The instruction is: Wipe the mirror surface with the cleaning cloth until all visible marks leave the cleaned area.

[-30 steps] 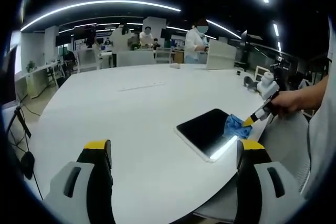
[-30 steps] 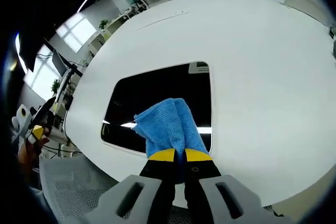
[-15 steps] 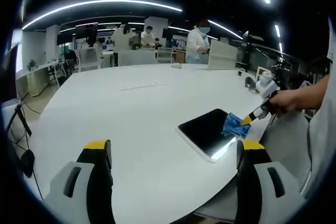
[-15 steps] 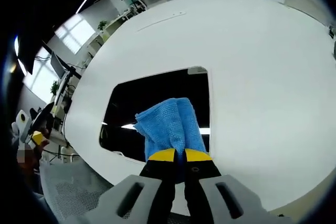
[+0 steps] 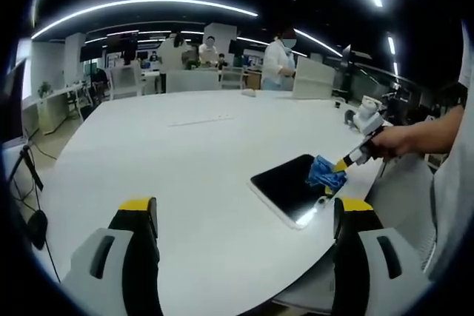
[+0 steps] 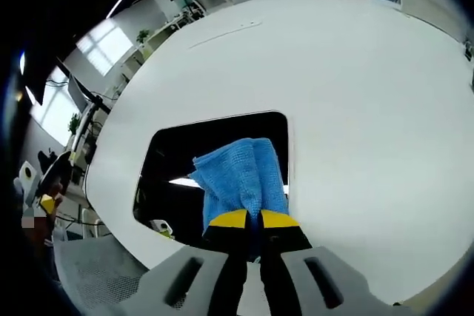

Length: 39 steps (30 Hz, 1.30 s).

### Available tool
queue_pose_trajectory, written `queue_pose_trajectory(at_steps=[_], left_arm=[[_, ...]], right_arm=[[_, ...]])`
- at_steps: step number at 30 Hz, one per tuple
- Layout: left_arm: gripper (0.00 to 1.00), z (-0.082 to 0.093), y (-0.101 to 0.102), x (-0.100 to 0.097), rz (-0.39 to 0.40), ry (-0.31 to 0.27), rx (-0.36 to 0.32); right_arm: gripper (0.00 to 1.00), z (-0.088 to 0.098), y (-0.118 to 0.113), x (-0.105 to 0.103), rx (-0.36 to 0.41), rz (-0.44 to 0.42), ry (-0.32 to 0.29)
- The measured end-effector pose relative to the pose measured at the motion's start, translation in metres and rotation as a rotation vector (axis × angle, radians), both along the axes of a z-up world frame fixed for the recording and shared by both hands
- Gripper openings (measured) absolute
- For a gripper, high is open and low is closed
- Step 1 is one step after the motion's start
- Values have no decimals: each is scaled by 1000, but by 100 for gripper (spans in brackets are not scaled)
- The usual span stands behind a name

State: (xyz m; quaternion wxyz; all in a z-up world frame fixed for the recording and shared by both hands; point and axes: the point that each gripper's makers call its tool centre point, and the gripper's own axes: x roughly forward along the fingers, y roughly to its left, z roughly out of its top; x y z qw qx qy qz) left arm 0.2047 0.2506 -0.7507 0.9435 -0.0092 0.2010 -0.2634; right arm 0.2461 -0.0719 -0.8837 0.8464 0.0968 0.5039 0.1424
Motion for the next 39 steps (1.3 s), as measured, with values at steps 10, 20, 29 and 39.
queue_pose_trajectory(at_steps=[10,20,29,39], left_arm=[[99,13,1,4,28,-15,-66],[99,20,5,7,43,-22,-113],[99,13,0,-2,-6,-13,-79],[99,14,1,-5,10,-8,-103]], right_arm=[[0,-1,-4,16,-15,3,-12],[0,3,-5,28,-29,6,-19],[0,3,-6,34,-35,5,-23],[0,4,-9,50,-51,12,-33]])
